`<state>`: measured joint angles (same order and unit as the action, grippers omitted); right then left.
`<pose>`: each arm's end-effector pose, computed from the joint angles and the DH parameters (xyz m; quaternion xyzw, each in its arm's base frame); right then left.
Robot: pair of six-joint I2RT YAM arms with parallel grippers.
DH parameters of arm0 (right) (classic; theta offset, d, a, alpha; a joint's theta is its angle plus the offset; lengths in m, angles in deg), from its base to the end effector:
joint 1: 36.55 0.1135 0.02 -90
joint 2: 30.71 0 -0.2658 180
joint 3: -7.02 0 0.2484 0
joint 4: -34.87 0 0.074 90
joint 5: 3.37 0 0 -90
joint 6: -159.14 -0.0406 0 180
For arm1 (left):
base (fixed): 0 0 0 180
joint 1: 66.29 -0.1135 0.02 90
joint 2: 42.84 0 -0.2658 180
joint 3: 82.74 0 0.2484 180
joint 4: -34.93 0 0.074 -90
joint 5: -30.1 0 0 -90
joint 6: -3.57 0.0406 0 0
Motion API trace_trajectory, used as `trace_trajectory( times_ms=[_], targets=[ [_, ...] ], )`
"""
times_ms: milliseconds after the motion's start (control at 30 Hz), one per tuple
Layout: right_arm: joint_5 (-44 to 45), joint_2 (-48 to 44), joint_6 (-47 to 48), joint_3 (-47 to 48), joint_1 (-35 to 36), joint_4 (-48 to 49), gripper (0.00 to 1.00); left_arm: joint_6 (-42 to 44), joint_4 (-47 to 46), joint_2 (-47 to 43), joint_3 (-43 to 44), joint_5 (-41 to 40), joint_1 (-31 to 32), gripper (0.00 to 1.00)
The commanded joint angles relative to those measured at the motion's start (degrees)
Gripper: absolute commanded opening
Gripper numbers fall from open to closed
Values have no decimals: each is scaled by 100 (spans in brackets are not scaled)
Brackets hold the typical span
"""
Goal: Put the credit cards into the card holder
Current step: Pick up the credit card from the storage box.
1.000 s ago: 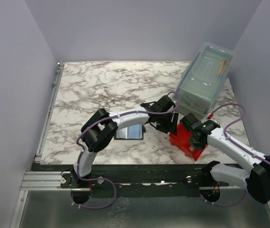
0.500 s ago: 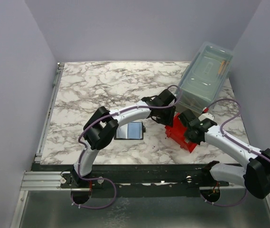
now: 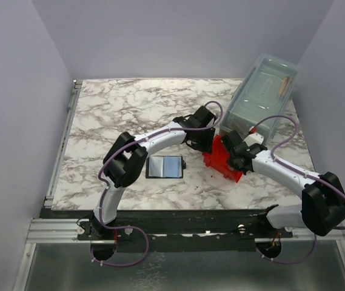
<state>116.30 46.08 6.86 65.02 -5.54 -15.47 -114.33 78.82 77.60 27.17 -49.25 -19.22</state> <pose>0.2104 0.1030 0.1901 0.3009 0.9030 -0.0456 0.3033 0.3113 -0.3457 0.2046 0.1858 0.9301 -0.2552 0.1876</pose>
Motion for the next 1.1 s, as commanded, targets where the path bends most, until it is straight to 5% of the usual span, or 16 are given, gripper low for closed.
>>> trace_trajectory(
  times_ms=[0,800,1067],
  targets=[
    [-98,375,123,-347,-110,-333,26,172,436,102,-24,-336,-58,33],
    [-106,-500,-69,-122,-270,-1626,64,187,437,59,-28,-239,-58,34],
    [118,-224,-645,147,-275,-2325,60,213,436,27,-33,-239,-59,34]
  ],
)
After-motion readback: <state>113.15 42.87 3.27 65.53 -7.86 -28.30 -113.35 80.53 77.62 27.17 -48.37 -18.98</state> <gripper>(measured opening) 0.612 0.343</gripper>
